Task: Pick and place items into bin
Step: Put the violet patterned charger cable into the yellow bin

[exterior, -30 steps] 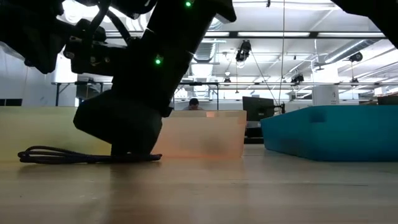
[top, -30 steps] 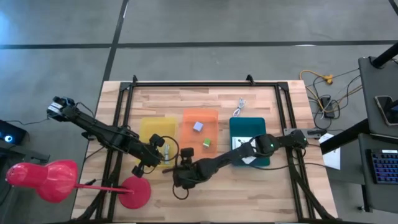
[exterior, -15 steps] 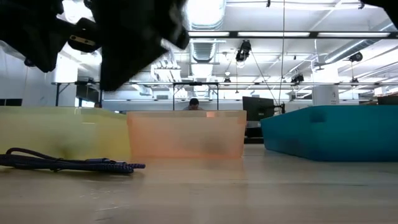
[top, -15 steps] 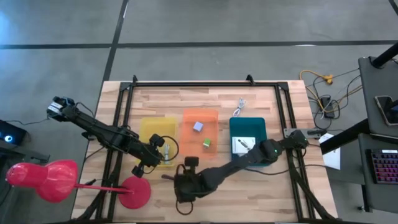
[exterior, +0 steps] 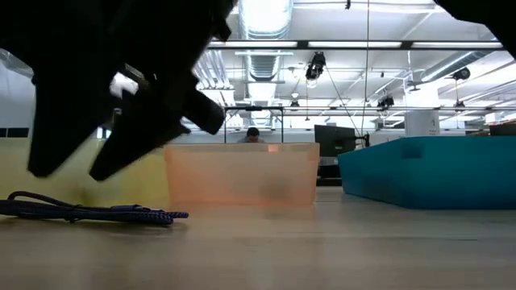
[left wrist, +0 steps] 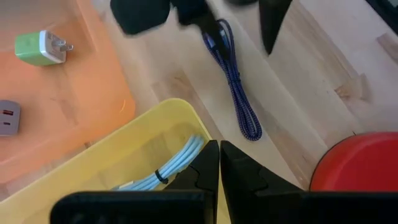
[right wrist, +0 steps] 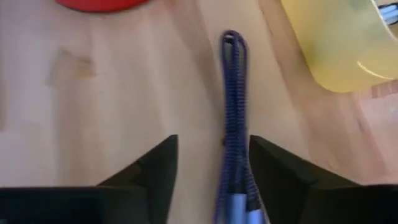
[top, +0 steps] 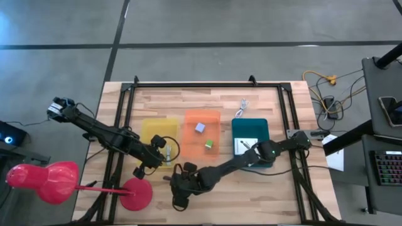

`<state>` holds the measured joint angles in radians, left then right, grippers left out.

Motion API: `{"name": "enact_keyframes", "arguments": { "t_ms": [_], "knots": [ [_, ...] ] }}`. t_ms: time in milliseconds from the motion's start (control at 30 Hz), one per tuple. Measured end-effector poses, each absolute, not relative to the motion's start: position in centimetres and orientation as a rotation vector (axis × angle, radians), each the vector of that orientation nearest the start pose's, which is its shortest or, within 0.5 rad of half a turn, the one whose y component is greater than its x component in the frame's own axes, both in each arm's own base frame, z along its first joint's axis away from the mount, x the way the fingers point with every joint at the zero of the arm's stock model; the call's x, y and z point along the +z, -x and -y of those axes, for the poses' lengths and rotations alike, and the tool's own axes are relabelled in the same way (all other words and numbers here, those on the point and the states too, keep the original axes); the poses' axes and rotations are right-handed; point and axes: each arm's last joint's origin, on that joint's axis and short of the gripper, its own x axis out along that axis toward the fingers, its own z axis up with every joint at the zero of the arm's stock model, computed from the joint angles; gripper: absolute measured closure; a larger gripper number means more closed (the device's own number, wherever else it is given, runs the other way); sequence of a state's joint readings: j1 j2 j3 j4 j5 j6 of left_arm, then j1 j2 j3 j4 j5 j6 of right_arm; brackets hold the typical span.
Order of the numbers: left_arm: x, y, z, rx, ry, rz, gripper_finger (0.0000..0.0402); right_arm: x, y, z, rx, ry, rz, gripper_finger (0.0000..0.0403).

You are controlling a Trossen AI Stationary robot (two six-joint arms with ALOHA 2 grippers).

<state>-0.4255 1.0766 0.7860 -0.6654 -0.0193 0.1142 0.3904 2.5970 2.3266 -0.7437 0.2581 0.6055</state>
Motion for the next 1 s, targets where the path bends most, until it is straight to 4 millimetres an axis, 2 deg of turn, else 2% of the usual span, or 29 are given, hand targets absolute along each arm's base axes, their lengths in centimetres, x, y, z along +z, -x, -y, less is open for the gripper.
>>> {"name": "enact_keyframes", "arguments": {
  "t_ms": [200,333,433,600,833,900,1000],
  "knots": [
    [24.7,-18.3,8.2,-0.428,-0.312,-0.902,0.0402,14.0,-51.3,-19.5,-0.154,-0.197,-0.98,0.017],
    [24.9,-18.1,8.2,-0.428,-0.309,-0.89,0.0402,12.5,-51.8,-19.2,-0.115,-0.227,-0.995,0.0162],
    [25.0,-18.1,8.1,-0.429,-0.309,-0.887,0.0402,12.3,-52.0,-19.0,-0.093,-0.279,-1.0,0.0168],
    [25.0,-18.0,8.1,-0.429,-0.309,-0.885,0.0402,12.0,-51.9,-18.9,-0.1,-0.274,-1.017,0.0222],
    [25.3,-18.0,8.1,-0.432,-0.312,-0.872,0.0402,11.4,-51.3,-18.5,-0.179,-0.217,-1.058,0.0366],
    [25.8,-18.0,8.1,-0.432,-0.309,-0.855,0.0402,11.4,-51.1,-18.5,-0.197,-0.215,-1.072,0.0382],
    [26.4,-18.0,8.1,-0.432,-0.304,-0.832,0.0402,12.3,-51.0,-18.4,-0.227,-0.345,-1.085,0.0388]
  ]
}}
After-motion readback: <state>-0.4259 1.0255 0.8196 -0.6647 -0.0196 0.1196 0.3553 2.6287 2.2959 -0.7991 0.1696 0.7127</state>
